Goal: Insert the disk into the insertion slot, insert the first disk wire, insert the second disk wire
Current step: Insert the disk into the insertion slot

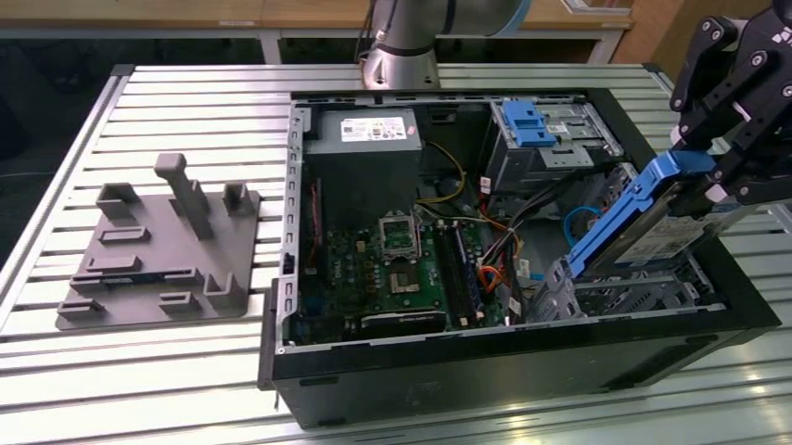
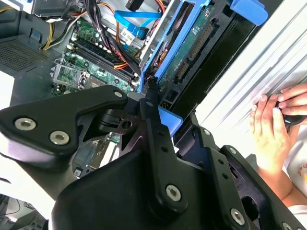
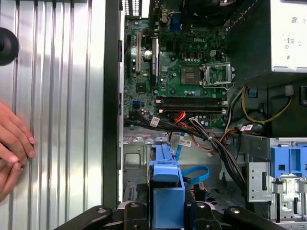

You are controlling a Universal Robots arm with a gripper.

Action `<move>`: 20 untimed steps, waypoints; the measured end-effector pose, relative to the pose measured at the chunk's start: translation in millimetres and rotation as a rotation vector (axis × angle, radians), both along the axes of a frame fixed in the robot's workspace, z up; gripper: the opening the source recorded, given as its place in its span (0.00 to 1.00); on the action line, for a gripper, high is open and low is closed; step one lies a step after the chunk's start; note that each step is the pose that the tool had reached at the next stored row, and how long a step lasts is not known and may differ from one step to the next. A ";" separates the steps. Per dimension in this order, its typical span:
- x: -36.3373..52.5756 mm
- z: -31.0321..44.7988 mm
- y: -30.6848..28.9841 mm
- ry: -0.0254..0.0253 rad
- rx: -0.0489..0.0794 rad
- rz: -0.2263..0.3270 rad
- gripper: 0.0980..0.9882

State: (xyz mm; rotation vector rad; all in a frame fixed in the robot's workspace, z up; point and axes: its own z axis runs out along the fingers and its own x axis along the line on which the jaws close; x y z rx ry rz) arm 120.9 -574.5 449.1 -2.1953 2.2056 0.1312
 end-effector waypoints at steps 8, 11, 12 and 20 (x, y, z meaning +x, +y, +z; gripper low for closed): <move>0.1 -5.2 0.0 0.0000 0.000 0.000 0.30; 0.1 -7.6 0.0 0.0000 0.000 0.000 0.30; 0.1 -8.4 0.0 0.0000 0.000 0.000 0.30; 0.8 -16.2 0.0 0.0001 0.000 0.000 0.30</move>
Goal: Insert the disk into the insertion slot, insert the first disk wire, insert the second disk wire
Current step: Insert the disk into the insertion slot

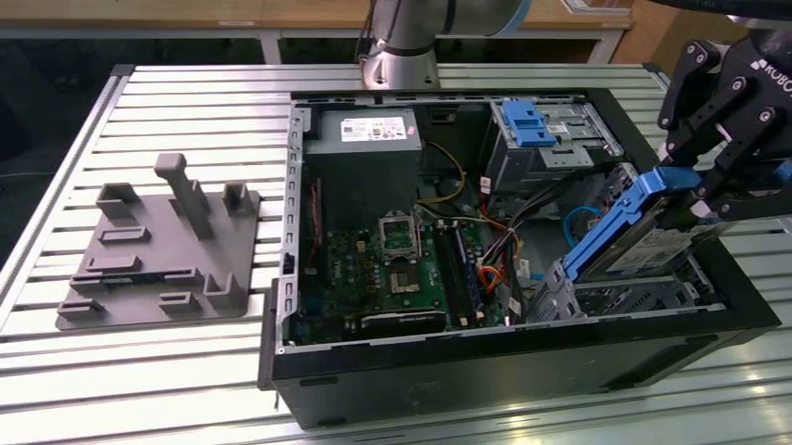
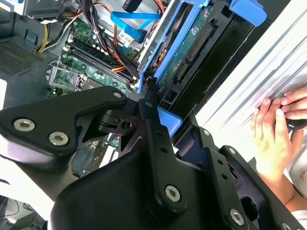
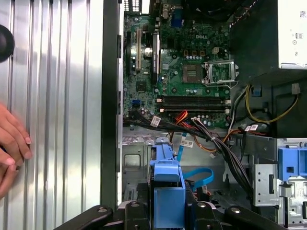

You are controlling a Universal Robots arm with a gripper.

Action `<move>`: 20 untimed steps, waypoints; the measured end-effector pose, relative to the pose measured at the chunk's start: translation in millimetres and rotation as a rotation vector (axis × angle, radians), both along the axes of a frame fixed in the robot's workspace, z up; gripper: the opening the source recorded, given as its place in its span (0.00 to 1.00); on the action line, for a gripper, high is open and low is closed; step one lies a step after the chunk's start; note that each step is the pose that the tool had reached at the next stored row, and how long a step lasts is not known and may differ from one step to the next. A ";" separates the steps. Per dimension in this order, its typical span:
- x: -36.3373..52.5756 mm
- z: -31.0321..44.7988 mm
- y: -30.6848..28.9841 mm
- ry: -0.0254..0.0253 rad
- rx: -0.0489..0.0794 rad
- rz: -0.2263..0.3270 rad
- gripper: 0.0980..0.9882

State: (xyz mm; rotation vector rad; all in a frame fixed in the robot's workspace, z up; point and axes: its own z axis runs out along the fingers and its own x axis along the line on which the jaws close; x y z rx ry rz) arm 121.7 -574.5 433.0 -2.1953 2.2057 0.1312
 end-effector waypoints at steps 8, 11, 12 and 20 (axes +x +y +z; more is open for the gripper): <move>0.8 -9.7 0.0 0.0000 0.000 0.000 0.30; 1.0 -14.6 0.0 0.0001 0.000 0.000 0.30; 1.0 -16.3 0.0 0.0001 0.000 0.000 0.30; 1.2 -22.4 0.0 0.0001 -0.001 0.001 0.44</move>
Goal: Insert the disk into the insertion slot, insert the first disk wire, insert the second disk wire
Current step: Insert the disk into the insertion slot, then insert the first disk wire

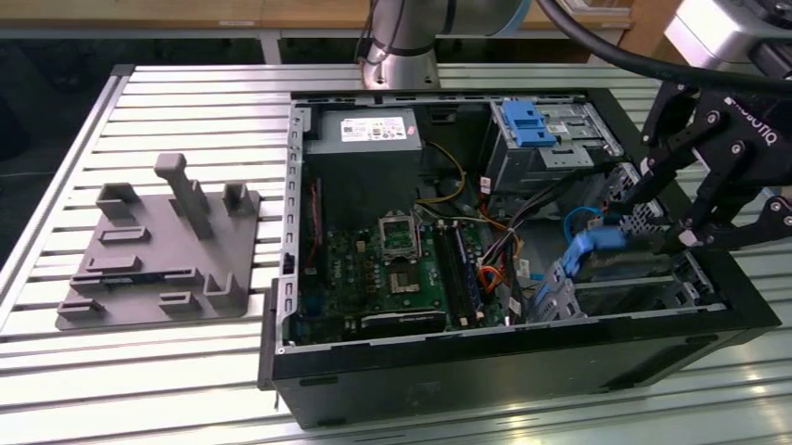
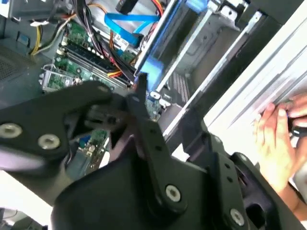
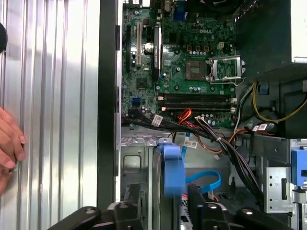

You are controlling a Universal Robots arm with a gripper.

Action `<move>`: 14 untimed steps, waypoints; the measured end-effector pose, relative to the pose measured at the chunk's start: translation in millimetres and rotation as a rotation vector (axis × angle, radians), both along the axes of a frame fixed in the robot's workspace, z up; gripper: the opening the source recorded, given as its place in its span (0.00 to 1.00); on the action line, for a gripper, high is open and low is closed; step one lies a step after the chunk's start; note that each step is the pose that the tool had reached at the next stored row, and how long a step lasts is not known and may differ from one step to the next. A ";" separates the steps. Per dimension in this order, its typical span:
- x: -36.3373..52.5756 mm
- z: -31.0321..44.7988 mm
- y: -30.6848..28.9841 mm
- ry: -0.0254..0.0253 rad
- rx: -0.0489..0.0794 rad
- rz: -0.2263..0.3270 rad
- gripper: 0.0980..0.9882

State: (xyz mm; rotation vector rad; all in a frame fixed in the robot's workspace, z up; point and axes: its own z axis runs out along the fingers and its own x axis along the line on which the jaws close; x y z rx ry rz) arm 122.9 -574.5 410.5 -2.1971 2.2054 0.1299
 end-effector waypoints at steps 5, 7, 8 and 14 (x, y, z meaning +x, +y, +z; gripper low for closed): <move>0.0 -0.1 0.0 0.0000 0.000 0.000 0.52; 0.0 -0.1 0.0 0.0000 0.000 0.000 0.52; 0.0 -0.1 0.0 0.0000 0.000 0.001 0.52; 0.0 -0.1 0.0 0.0000 0.000 0.002 0.52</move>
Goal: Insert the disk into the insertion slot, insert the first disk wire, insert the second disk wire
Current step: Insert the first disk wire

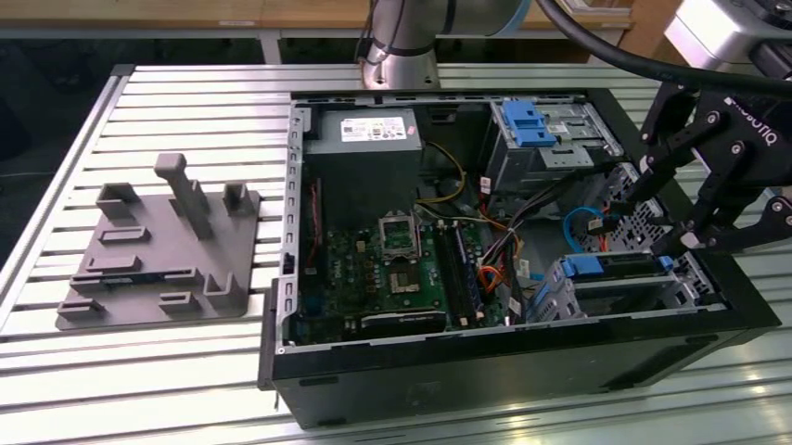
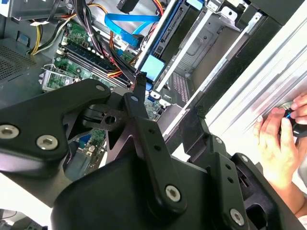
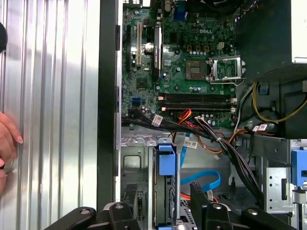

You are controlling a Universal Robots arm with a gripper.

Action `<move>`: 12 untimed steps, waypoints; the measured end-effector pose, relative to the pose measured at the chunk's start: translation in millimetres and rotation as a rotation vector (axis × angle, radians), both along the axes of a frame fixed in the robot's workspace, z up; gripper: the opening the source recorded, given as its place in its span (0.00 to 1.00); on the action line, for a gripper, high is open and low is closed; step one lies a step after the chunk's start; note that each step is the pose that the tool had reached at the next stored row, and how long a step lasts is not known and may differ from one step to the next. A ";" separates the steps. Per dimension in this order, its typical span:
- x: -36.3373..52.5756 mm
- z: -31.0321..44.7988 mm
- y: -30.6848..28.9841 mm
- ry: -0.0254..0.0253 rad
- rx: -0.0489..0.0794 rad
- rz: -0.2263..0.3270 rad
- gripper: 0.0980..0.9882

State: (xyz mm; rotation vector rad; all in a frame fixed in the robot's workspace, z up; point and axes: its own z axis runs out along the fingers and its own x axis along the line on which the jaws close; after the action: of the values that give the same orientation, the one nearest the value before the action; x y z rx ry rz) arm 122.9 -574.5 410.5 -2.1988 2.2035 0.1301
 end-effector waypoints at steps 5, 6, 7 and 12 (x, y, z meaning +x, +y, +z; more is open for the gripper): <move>0.0 0.0 0.0 0.0001 0.000 0.000 0.52; 0.0 0.0 0.2 0.0001 -0.001 0.000 0.52; 0.0 0.0 0.5 0.0000 -0.004 0.000 0.52; -0.7 0.0 1.1 -0.0096 -0.052 0.000 0.52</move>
State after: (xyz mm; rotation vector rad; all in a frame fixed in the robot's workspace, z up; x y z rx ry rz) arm 122.1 -573.4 410.4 -2.2201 2.2274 0.0628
